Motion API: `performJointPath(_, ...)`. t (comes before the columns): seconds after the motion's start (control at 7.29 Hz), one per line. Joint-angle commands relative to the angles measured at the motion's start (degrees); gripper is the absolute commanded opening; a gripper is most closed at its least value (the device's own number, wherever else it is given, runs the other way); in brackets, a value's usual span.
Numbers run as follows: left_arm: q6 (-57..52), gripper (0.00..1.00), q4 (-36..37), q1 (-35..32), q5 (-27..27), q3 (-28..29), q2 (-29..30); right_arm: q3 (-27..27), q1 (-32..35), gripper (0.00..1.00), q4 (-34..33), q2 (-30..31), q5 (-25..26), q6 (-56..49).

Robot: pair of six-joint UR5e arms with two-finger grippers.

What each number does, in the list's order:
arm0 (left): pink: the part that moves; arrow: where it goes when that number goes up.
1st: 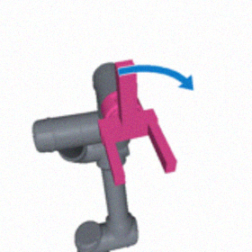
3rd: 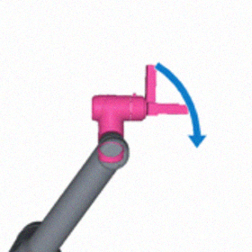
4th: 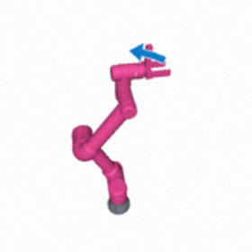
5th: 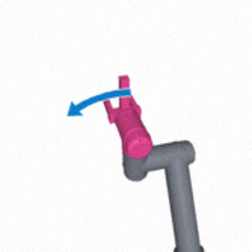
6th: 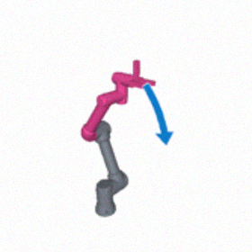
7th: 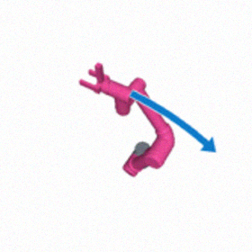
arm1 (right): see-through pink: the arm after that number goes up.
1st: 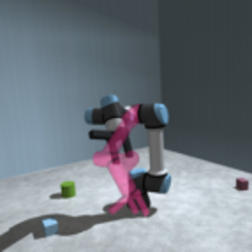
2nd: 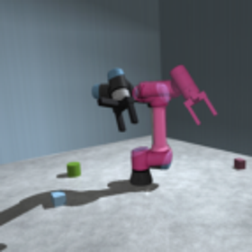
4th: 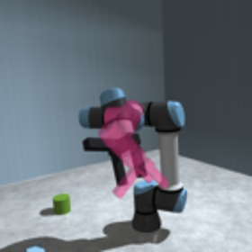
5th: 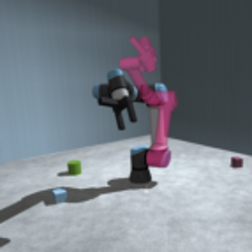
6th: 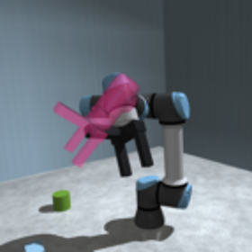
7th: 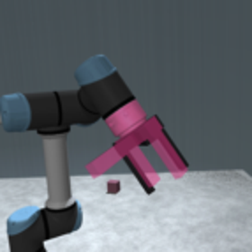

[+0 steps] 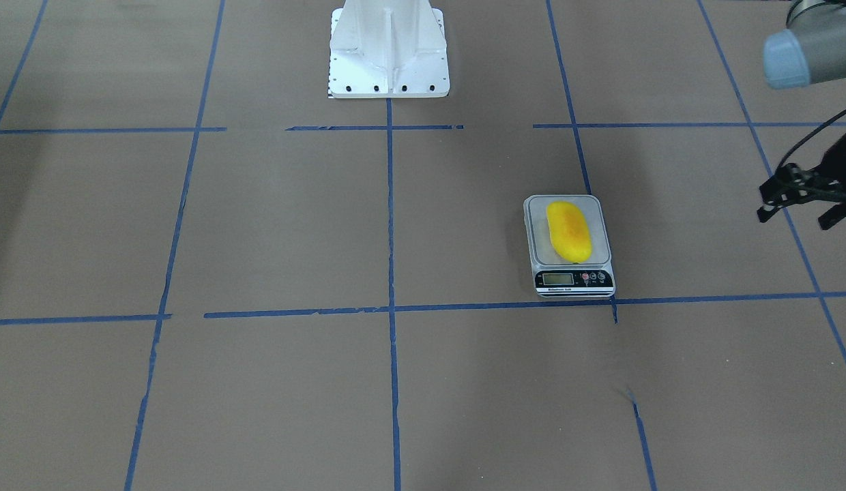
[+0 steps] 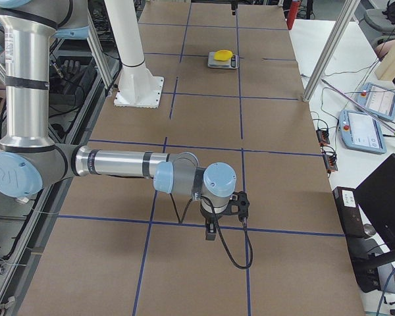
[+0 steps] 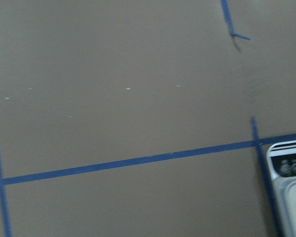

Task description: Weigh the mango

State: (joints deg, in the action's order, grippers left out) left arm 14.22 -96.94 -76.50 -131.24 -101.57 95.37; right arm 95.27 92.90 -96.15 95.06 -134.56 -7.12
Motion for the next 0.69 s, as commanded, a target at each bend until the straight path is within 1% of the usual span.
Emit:
performJointPath(0.0,-18.2,1.00,1.0,-13.3,-3.1,7.1,-3.5,0.0,0.0,1.00,0.0,-0.1,0.0,0.0)
performJointPath(0.14,-20.6,1.00,1.7,-15.5,-3.1,9.4,-3.2,0.0,0.0,1.00,0.0,-0.1,0.0,0.0)
performJointPath(0.55,-21.1,1.00,0.8,-15.7,-2.5,7.8,-3.9,0.0,0.0,1.00,0.0,-0.1,0.0,0.0)
